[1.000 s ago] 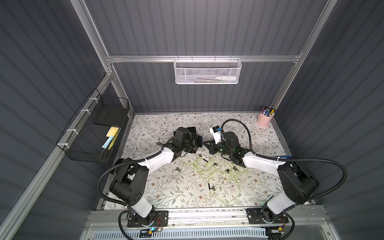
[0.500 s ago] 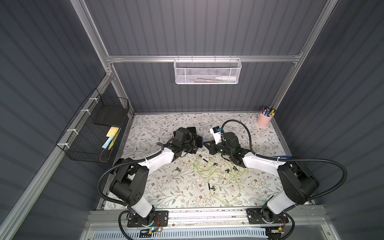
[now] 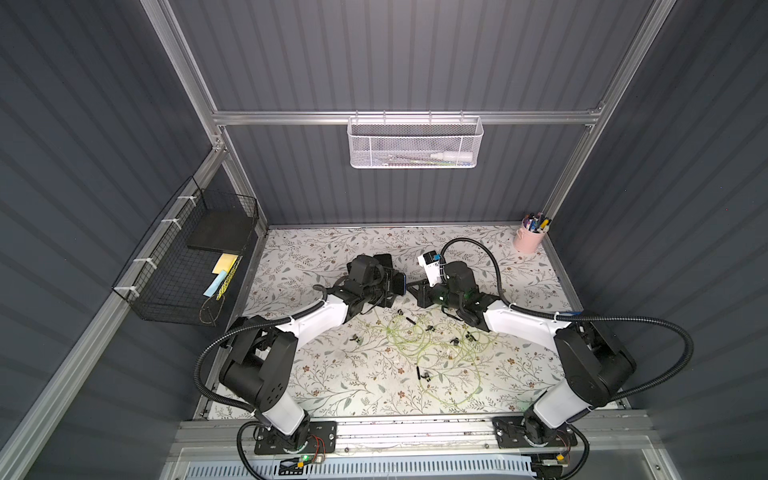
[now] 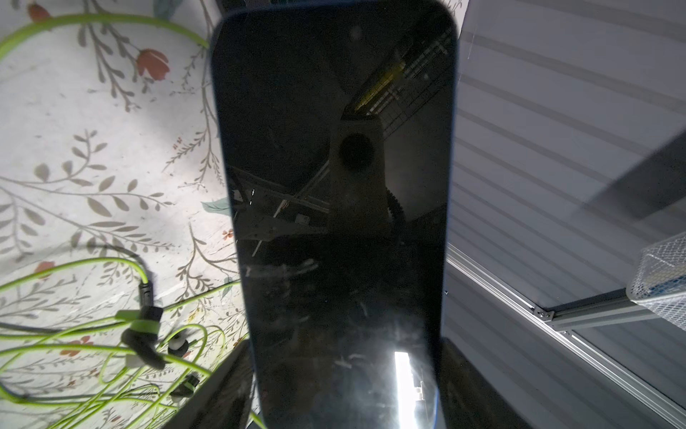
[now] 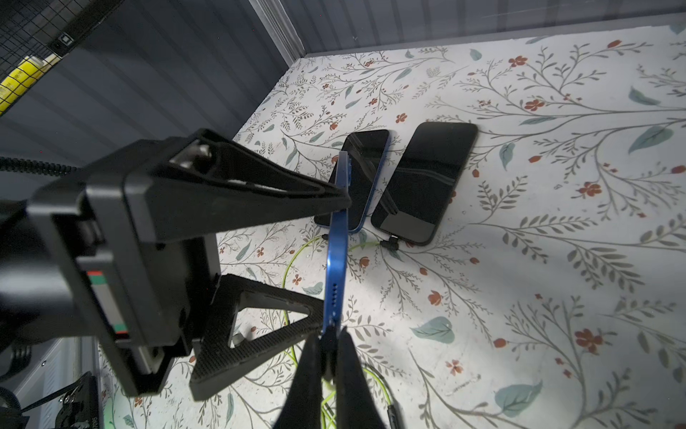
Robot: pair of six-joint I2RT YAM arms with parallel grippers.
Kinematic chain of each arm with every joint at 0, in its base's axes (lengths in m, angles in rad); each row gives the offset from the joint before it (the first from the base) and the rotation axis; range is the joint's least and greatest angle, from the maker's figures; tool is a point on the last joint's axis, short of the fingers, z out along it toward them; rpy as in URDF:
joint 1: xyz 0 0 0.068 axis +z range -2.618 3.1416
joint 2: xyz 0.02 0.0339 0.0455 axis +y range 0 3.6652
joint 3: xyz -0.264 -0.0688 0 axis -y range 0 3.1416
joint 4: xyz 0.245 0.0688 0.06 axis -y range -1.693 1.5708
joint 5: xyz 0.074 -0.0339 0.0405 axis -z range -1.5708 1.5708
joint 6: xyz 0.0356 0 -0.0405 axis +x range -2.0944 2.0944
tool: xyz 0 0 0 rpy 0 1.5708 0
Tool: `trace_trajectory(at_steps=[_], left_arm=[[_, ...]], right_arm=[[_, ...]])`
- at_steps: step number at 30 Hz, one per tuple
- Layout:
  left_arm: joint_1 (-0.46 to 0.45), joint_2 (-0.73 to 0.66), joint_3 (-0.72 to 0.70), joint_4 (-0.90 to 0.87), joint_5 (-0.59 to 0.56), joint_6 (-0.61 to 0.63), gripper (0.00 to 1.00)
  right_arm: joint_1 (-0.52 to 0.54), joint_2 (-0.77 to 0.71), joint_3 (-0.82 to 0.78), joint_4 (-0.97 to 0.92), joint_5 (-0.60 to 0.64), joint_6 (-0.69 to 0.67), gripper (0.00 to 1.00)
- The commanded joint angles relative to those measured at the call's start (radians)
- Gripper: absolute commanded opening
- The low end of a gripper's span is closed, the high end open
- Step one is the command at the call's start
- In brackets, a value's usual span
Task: Plug wired earphones into phones
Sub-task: Insert the wired earphone into the phone.
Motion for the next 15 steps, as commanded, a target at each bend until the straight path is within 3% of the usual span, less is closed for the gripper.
trace_trajectory(at_steps=[1,10,11,14,15], left_arm=[[-0.023,0.008,0.032,0.061,0.038,0.014,0.0],[-0.023,0.006,0.026,0.058,0.031,0.018,0.0],[-0.023,0.006,0.026,0.042,0.018,0.028,0.0],[-0.017,0.015,0.031,-0.011,-0.008,0.063,0.0],[-0.013,0.022,0.037,-0.031,-0.017,0.08,0.0]], right_arm=[[0.003,0.042,0.041,-0.055,0.005,-0.009,0.0],[0.004,0.051,0.074,-0.107,0.009,-0.031,0.02],[0.002,0.045,0.077,-0.118,0.006,-0.029,0.1],[-0.01,0.012,0.084,-0.184,0.005,-0.026,0.48],[-0.017,-0.001,0.088,-0.217,0.005,-0.025,0.56]])
